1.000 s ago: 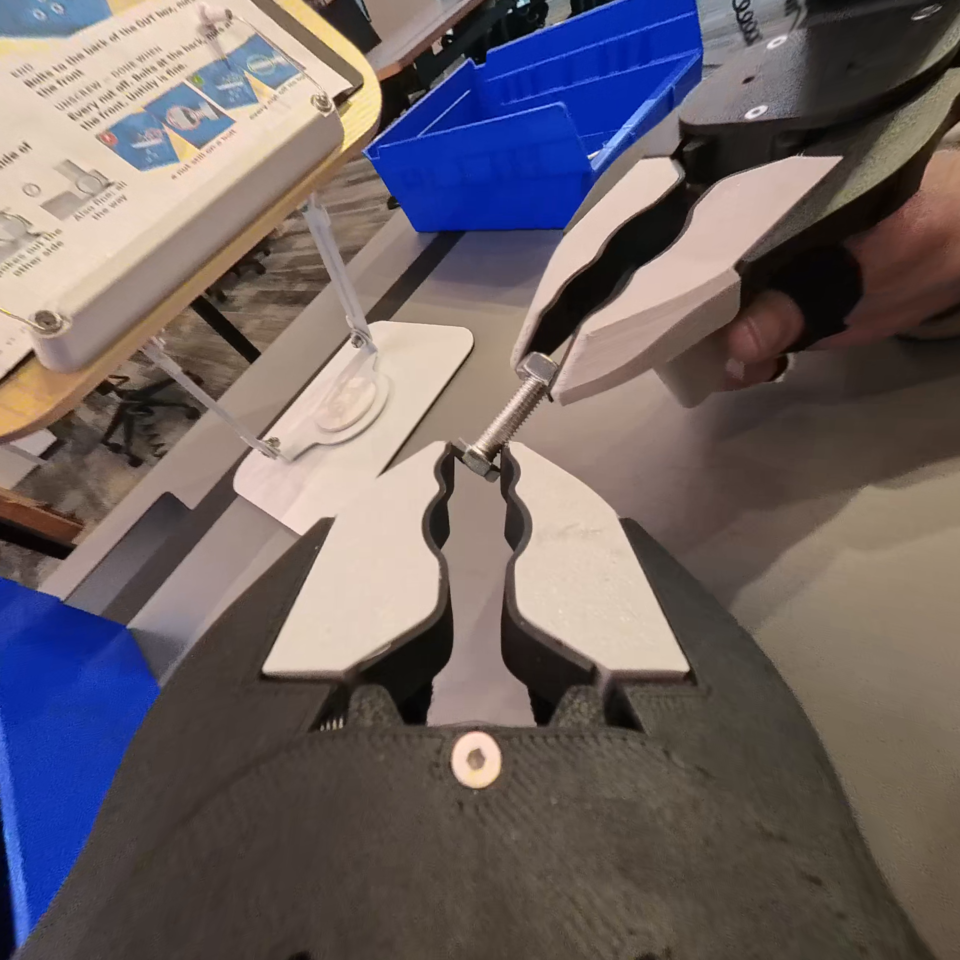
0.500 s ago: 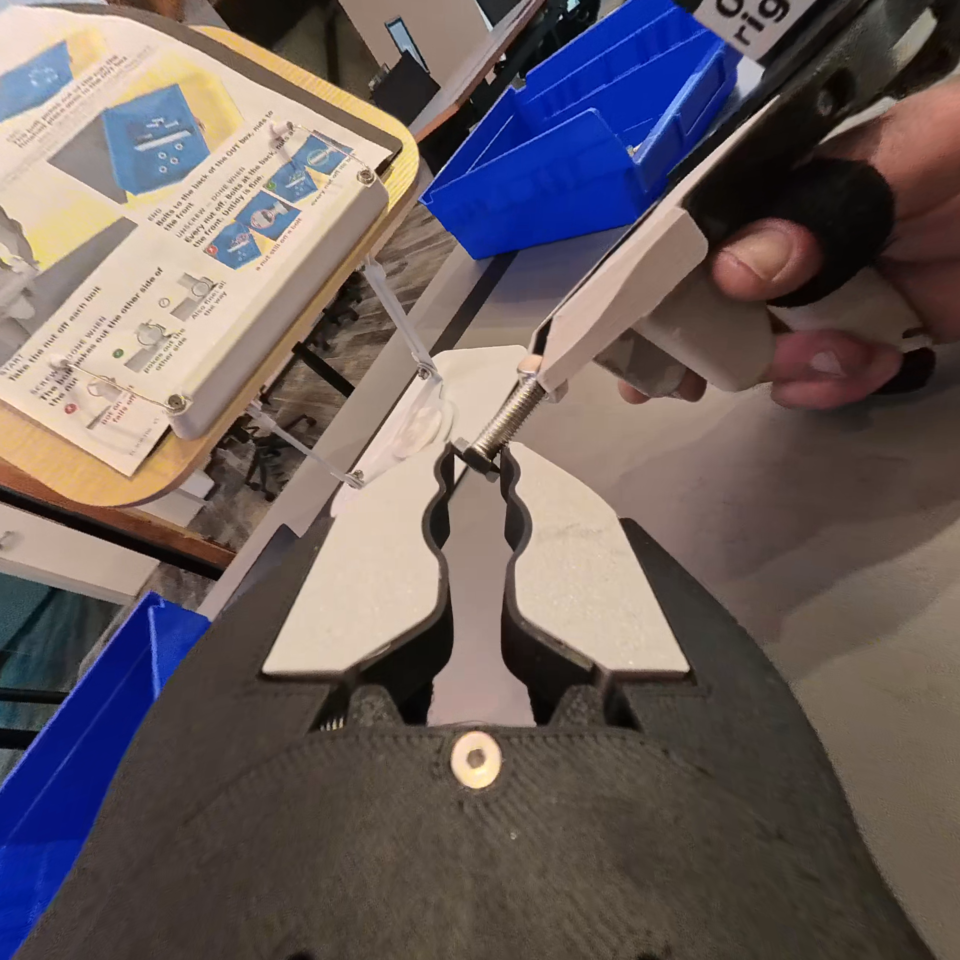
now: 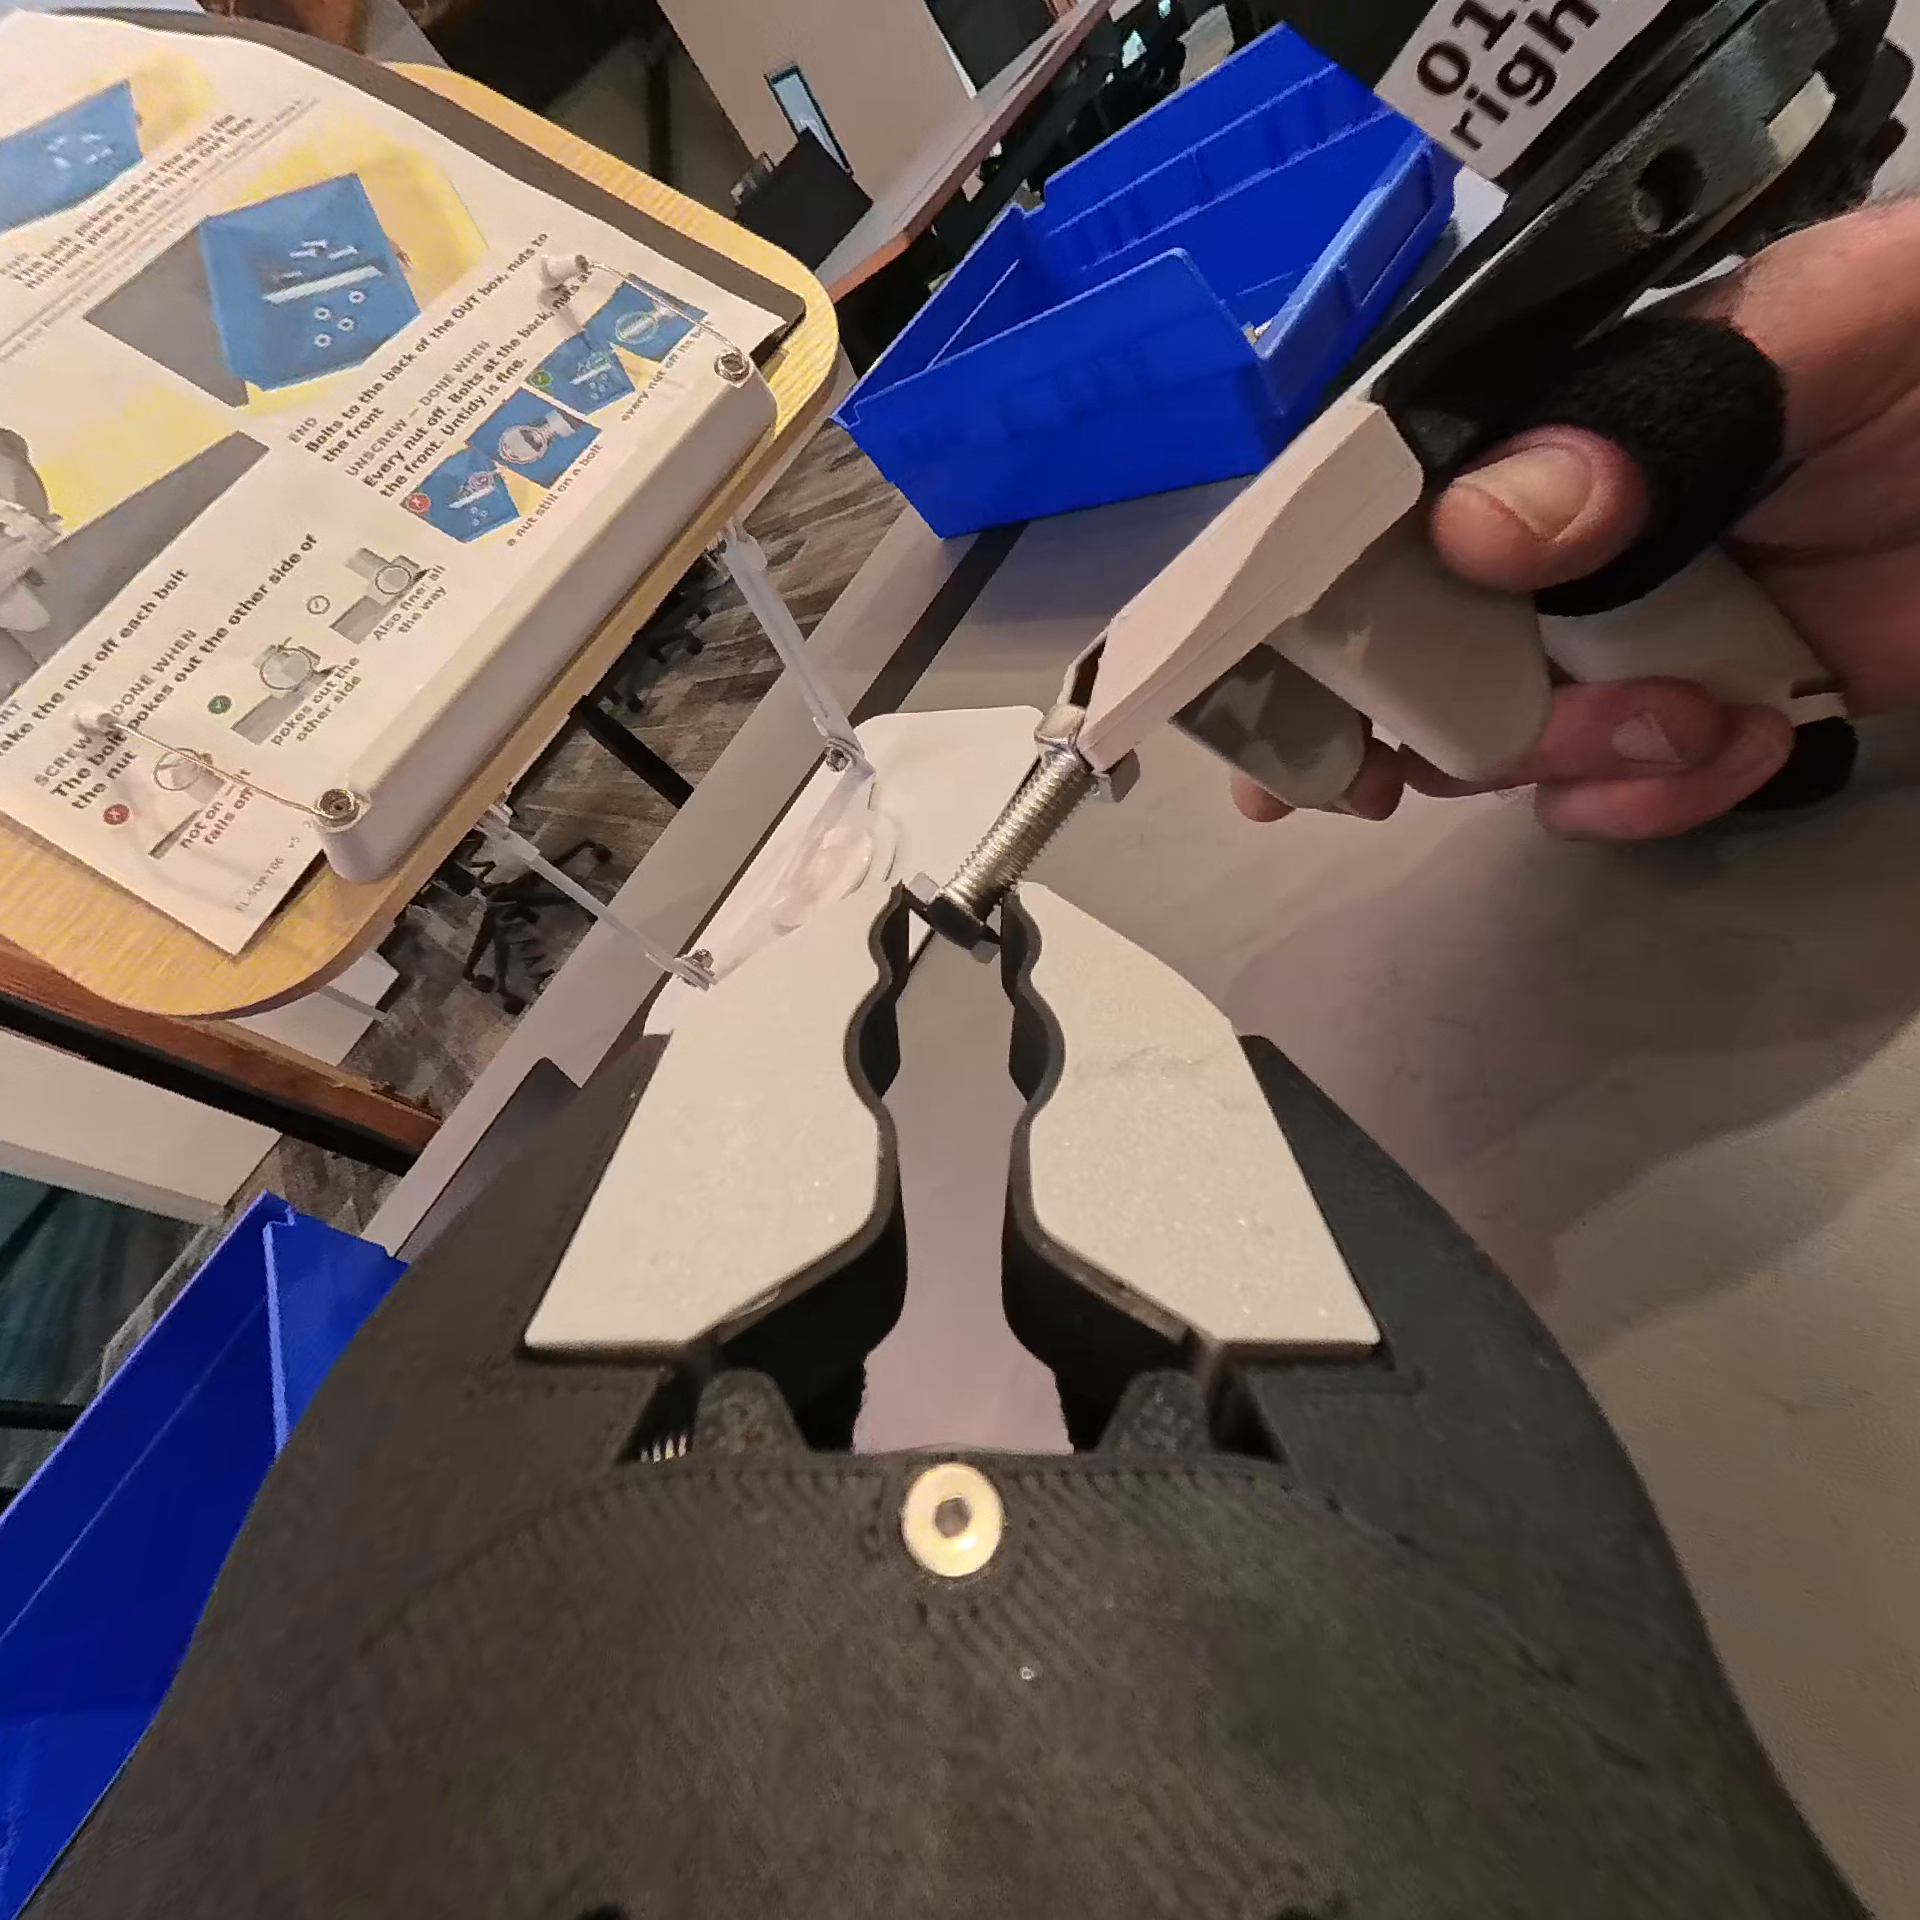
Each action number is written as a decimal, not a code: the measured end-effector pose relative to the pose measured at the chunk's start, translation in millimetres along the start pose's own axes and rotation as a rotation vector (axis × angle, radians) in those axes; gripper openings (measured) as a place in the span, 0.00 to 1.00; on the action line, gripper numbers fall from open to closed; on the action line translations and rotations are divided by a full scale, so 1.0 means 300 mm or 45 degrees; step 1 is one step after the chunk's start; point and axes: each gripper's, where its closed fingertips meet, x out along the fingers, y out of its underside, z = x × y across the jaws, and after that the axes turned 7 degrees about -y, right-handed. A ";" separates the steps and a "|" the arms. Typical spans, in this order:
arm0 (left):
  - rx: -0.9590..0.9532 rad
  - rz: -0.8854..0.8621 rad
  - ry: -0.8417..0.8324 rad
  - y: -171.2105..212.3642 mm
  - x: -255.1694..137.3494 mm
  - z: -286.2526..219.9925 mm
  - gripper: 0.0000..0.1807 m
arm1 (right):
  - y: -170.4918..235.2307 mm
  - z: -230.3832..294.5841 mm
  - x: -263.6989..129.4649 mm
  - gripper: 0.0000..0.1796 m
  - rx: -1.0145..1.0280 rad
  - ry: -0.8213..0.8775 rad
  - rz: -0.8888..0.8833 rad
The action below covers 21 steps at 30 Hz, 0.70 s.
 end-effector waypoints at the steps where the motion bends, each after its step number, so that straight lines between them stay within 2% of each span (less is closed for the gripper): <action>1: -0.004 0.000 0.002 -0.001 0.000 0.000 0.09 | -0.001 0.002 0.000 0.10 -0.001 -0.004 -0.002; 21: -0.041 0.007 0.028 0.003 0.004 -0.004 0.09 | 0.003 0.011 0.004 0.14 -0.146 0.031 0.040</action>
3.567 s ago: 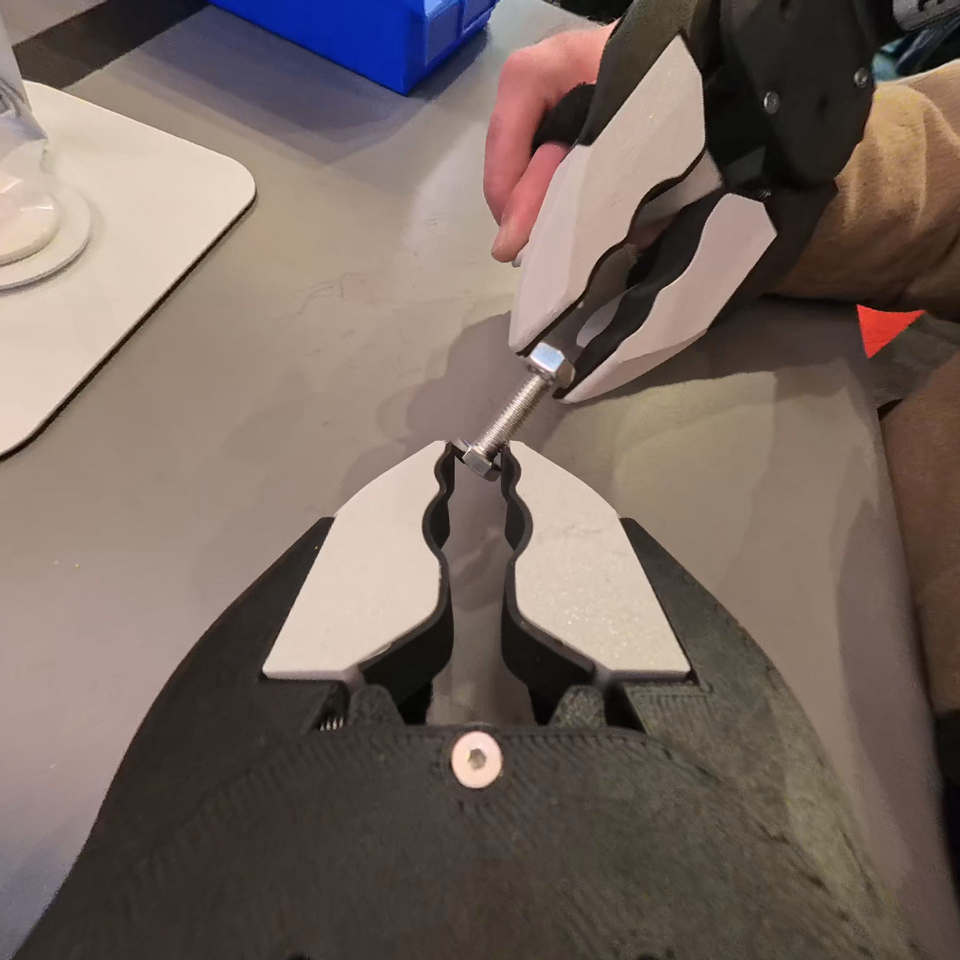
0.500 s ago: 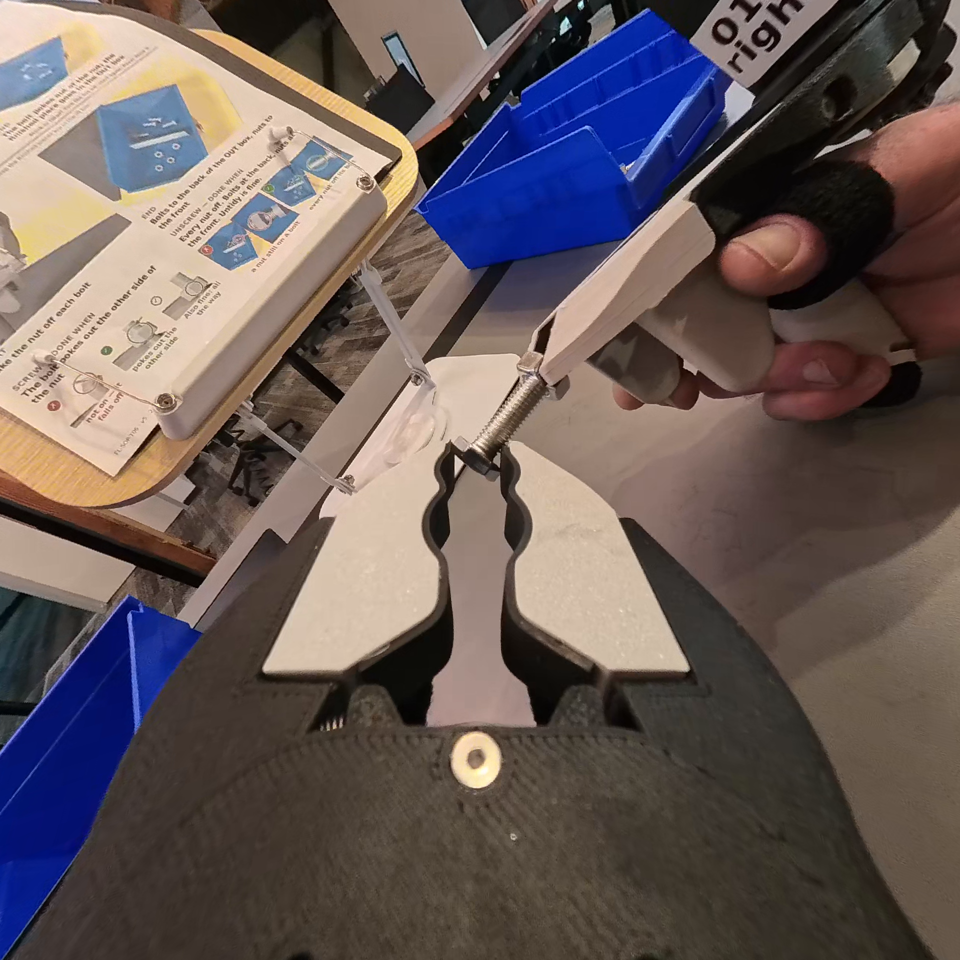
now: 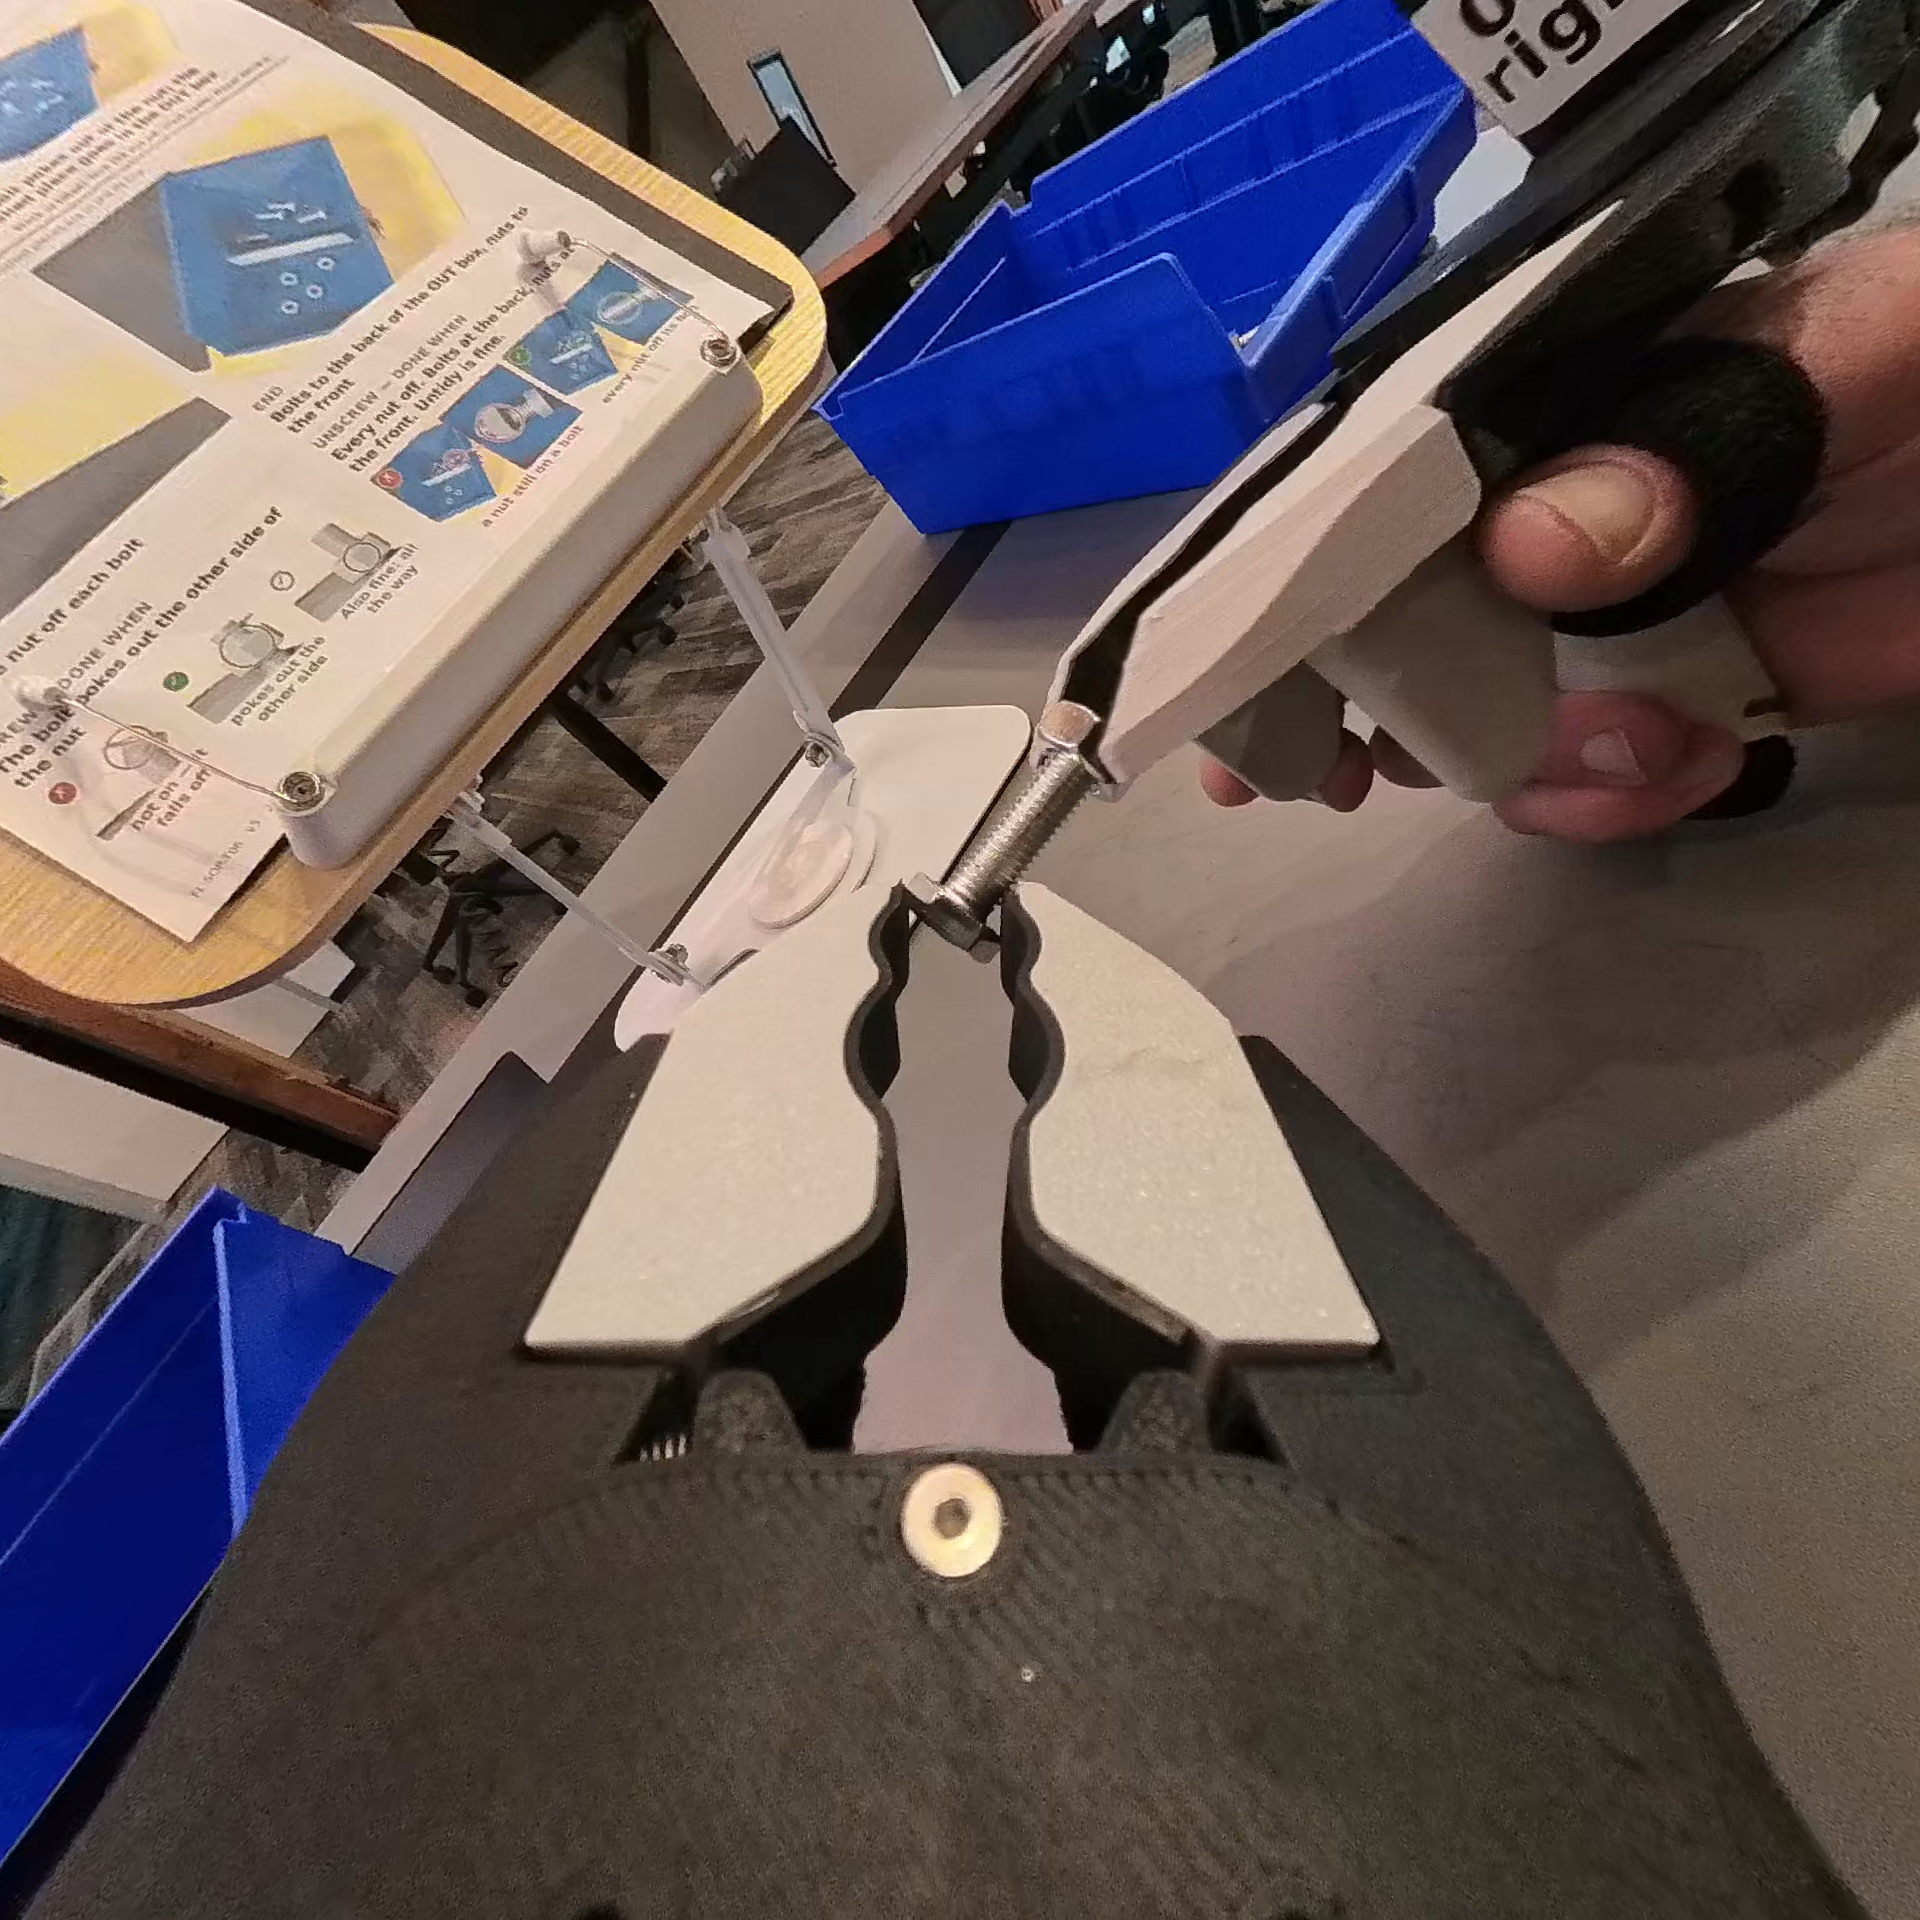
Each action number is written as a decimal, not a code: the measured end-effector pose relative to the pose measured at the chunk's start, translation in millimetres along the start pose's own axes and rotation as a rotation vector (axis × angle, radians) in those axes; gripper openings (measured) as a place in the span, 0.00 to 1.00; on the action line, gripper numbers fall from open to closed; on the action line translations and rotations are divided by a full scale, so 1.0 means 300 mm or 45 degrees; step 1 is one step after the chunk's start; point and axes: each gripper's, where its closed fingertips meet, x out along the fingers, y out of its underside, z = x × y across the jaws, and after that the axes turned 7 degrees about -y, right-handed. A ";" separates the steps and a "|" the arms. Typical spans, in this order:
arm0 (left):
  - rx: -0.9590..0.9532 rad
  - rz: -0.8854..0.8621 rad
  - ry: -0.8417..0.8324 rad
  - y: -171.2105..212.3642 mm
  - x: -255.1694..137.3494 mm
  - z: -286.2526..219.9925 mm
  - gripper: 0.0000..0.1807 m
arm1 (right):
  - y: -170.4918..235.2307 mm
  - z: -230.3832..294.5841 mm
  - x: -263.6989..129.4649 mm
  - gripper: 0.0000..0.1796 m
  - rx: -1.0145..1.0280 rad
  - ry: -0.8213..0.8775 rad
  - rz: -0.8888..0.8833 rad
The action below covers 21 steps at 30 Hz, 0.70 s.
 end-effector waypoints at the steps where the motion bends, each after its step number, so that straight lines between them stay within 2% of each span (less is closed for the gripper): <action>1: -0.004 -0.001 0.002 0.000 0.000 0.000 0.09 | -0.001 0.001 0.000 0.14 -0.007 0.000 0.000; 9: -0.032 0.003 0.023 0.004 0.002 -0.002 0.09 | -0.012 -0.001 -0.008 0.10 -0.052 0.019 -0.012; 15: -0.069 0.042 0.064 0.036 0.005 -0.011 0.09 | -0.018 -0.063 -0.043 0.11 -0.078 0.084 0.039; 21: -0.073 0.083 0.093 0.067 0.002 -0.016 0.09 | -0.009 -0.063 -0.071 0.08 -0.224 0.083 0.181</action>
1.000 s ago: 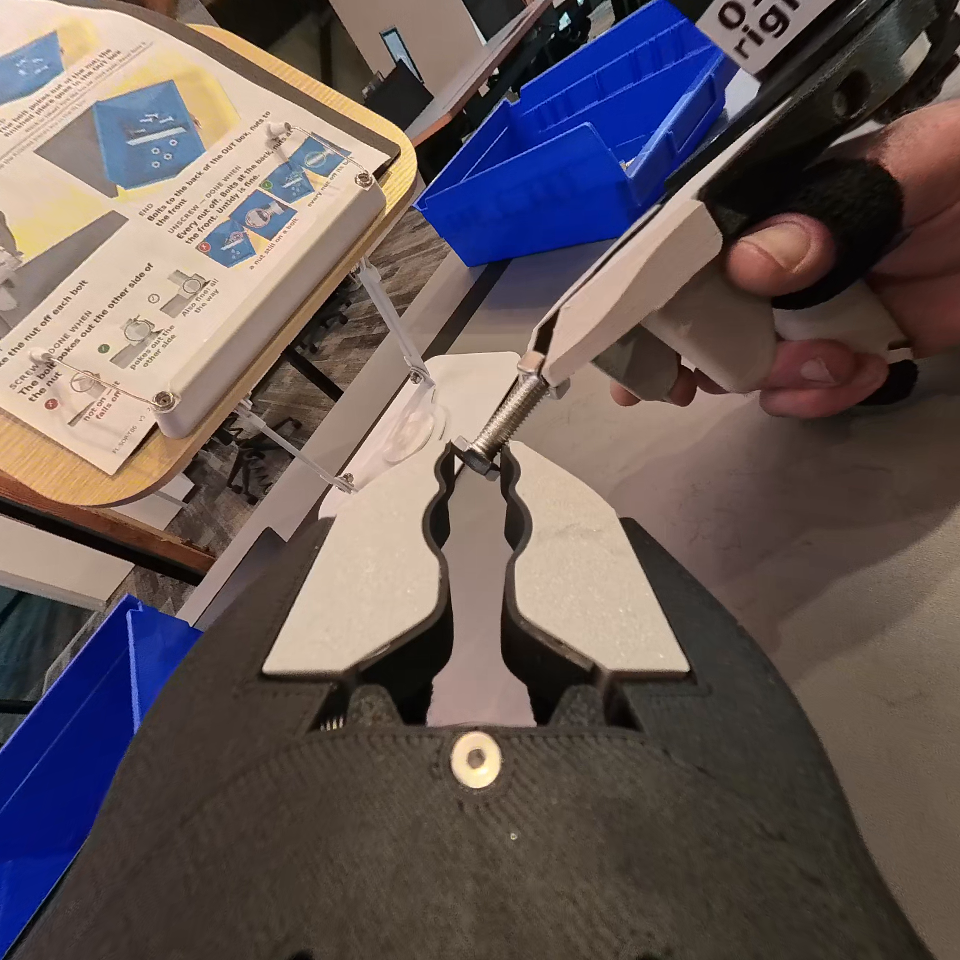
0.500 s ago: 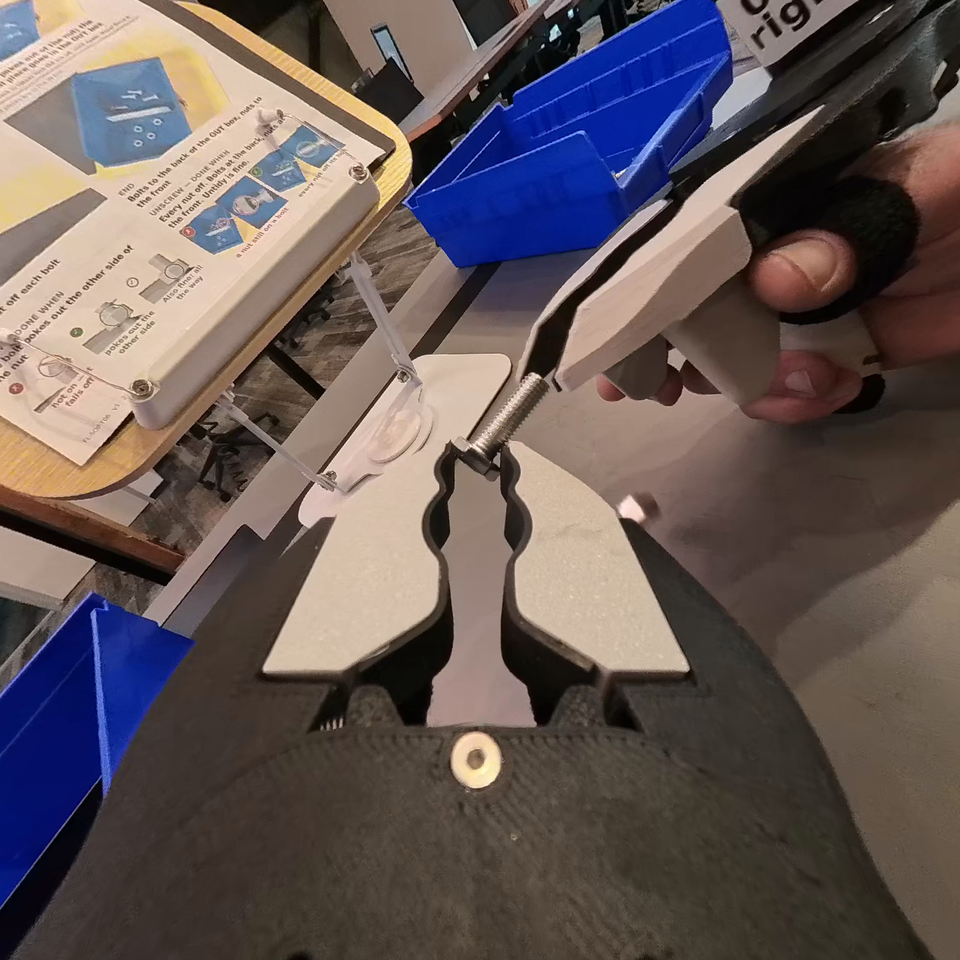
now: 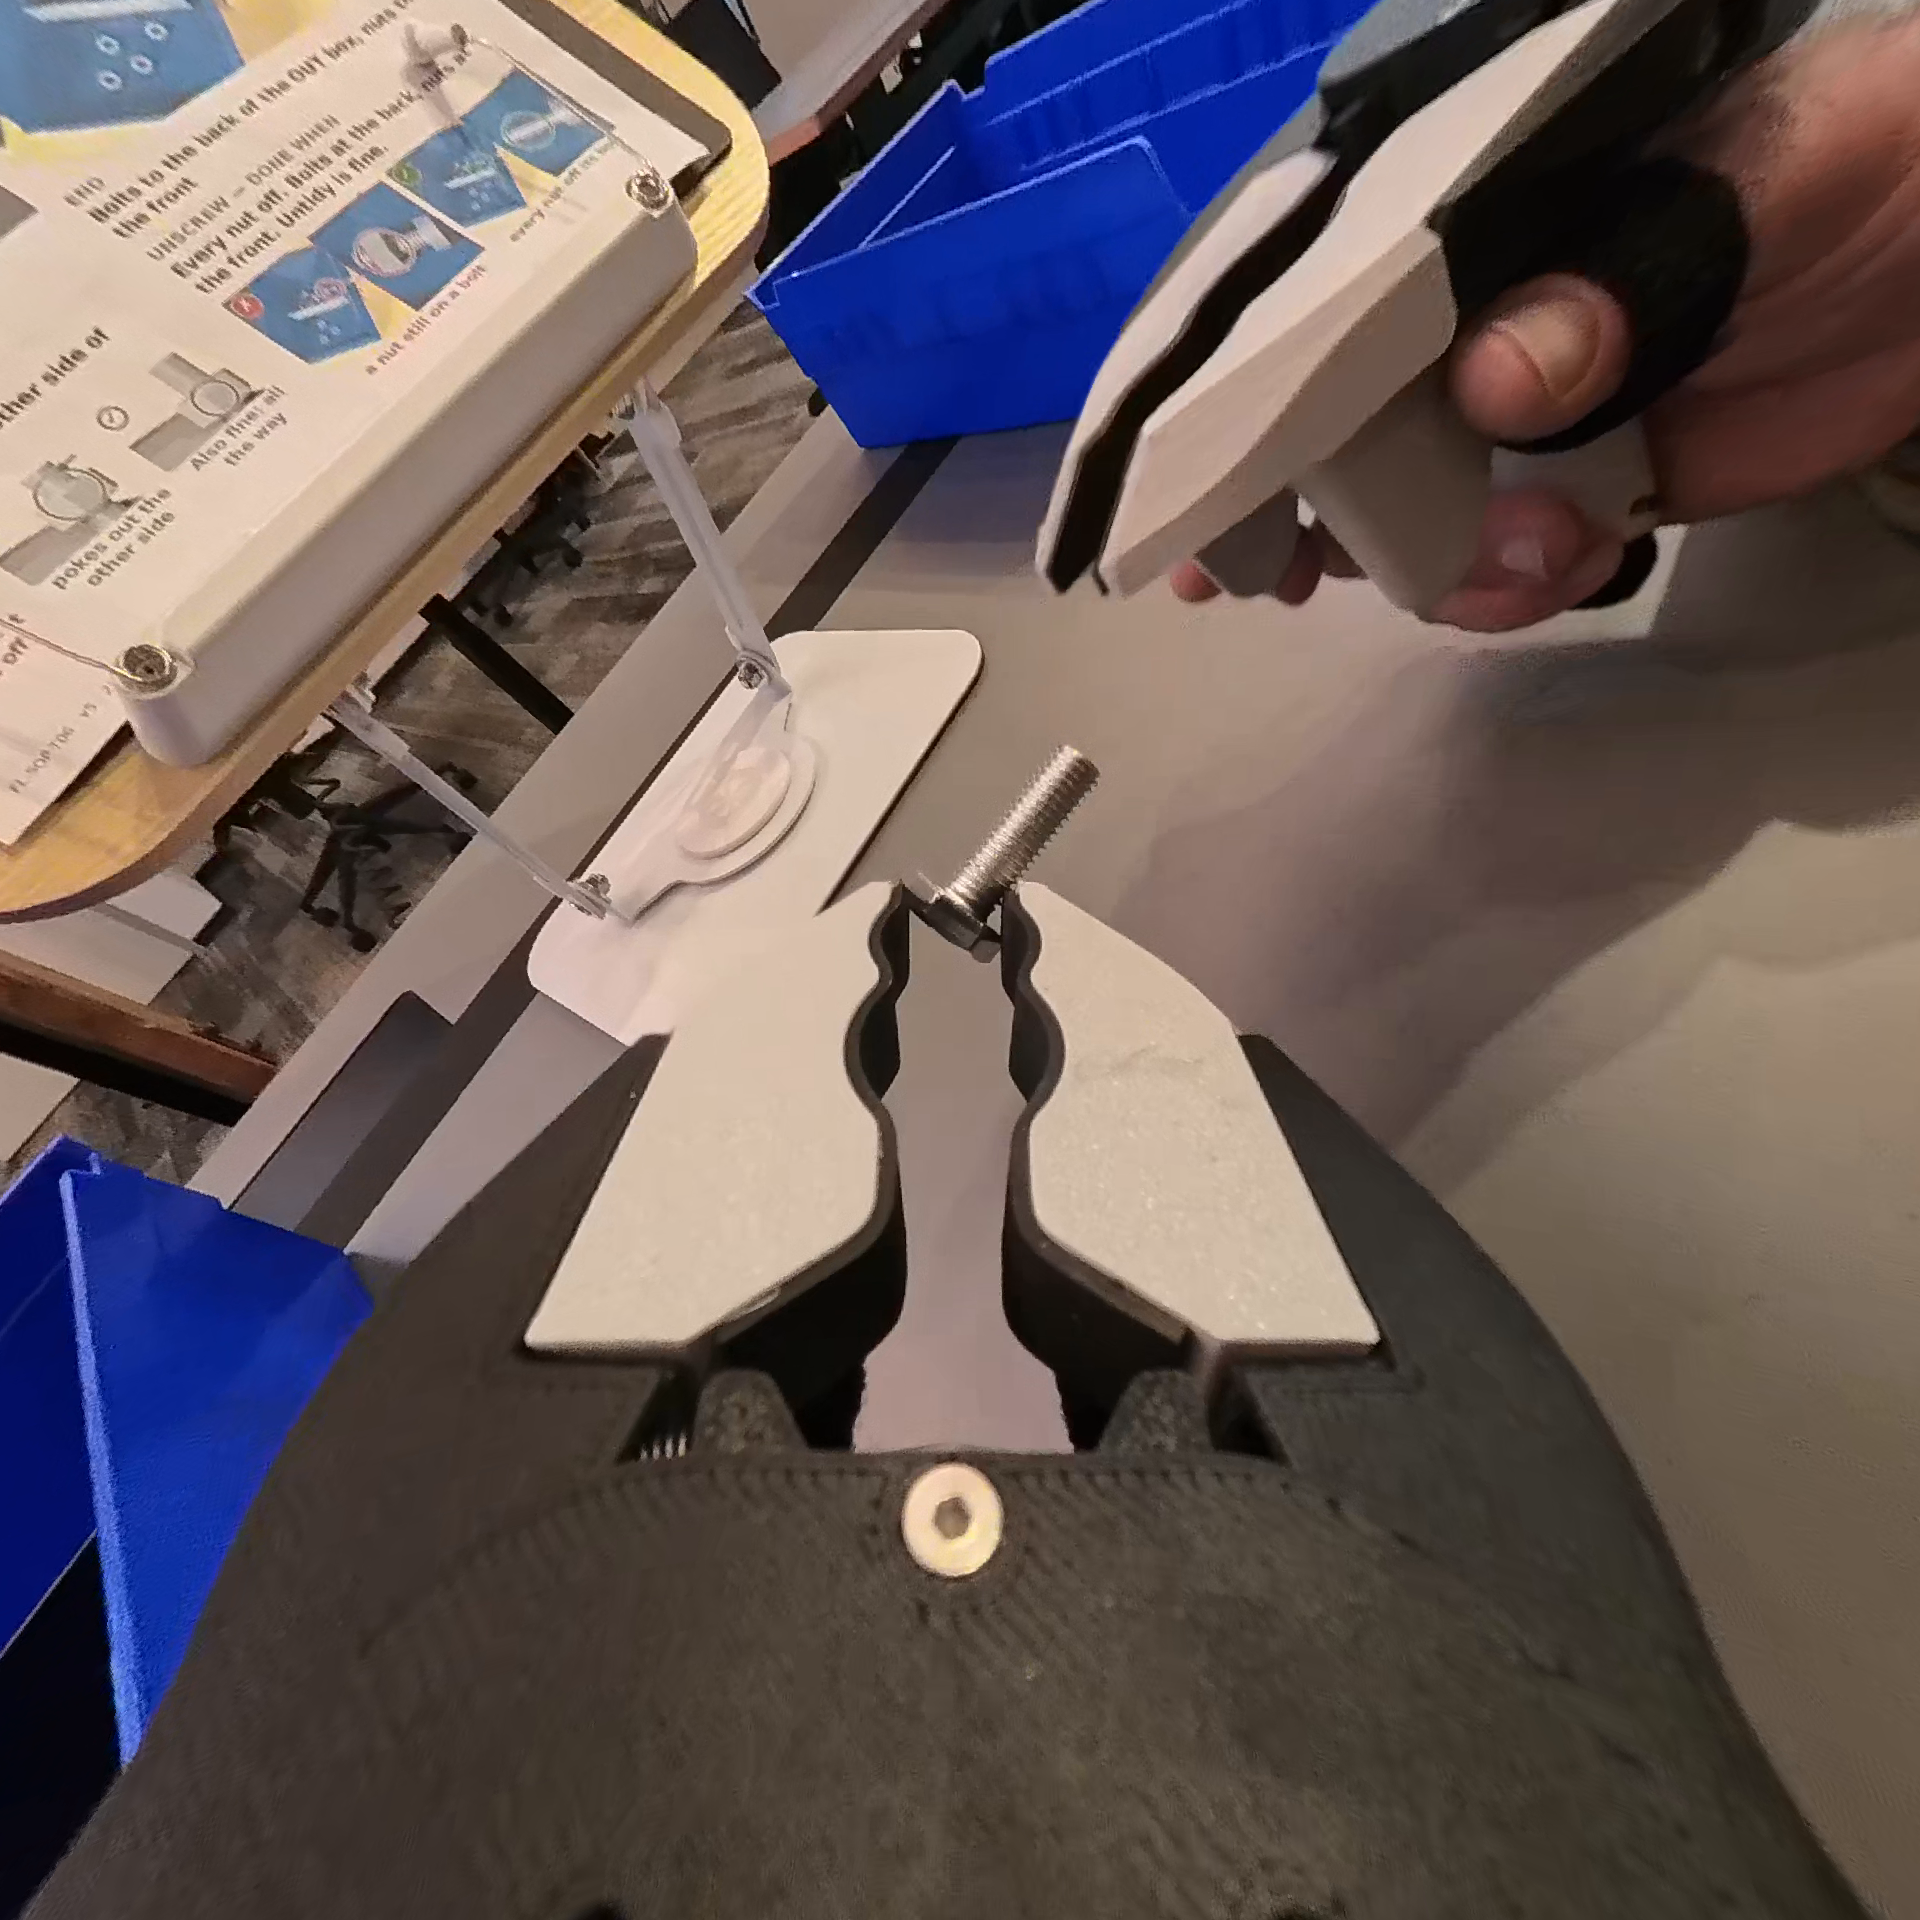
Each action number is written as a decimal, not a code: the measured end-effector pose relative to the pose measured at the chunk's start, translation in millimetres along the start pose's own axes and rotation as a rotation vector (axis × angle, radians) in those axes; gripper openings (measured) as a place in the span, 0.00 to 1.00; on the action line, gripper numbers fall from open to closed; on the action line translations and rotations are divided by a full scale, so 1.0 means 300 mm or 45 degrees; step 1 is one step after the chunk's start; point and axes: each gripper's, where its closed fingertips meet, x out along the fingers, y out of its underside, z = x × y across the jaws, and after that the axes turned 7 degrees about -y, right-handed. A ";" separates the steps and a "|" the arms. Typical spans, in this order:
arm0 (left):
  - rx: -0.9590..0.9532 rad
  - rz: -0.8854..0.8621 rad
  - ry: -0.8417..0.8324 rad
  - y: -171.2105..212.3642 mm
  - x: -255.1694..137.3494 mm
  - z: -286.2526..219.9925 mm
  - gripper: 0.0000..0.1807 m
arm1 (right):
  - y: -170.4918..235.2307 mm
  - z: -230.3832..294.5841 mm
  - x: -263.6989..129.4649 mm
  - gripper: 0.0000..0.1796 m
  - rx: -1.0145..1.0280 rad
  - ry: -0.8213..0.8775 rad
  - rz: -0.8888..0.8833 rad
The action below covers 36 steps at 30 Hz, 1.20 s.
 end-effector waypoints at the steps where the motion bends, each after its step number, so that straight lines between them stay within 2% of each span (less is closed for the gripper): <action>1: 0.000 0.007 0.004 0.004 0.000 0.000 0.09 | -0.002 0.000 -0.004 0.08 -0.015 0.009 0.001; 7: -0.006 0.017 -0.001 0.008 -0.003 0.009 0.09 | 0.007 -0.007 -0.007 0.06 0.063 -0.008 -0.026; 14: -0.052 0.023 0.039 0.018 0.004 0.002 0.09 | 0.009 -0.002 -0.015 0.07 0.029 -0.030 0.008; 20: -0.033 0.017 0.087 0.011 -0.004 -0.025 0.09 | 0.048 0.090 -0.076 0.09 -0.154 -0.193 0.224; 25: -0.016 0.041 0.145 0.029 -0.038 -0.073 0.09 | 0.130 0.224 -0.171 0.10 -0.355 -0.318 0.496; 31: -0.003 0.062 0.186 0.050 -0.080 -0.120 0.09 | 0.233 0.433 -0.312 0.10 -0.395 -0.504 0.692; 36: -0.005 0.065 0.193 0.049 -0.086 -0.134 0.09 | 0.346 0.578 -0.367 0.14 -0.347 -0.609 0.830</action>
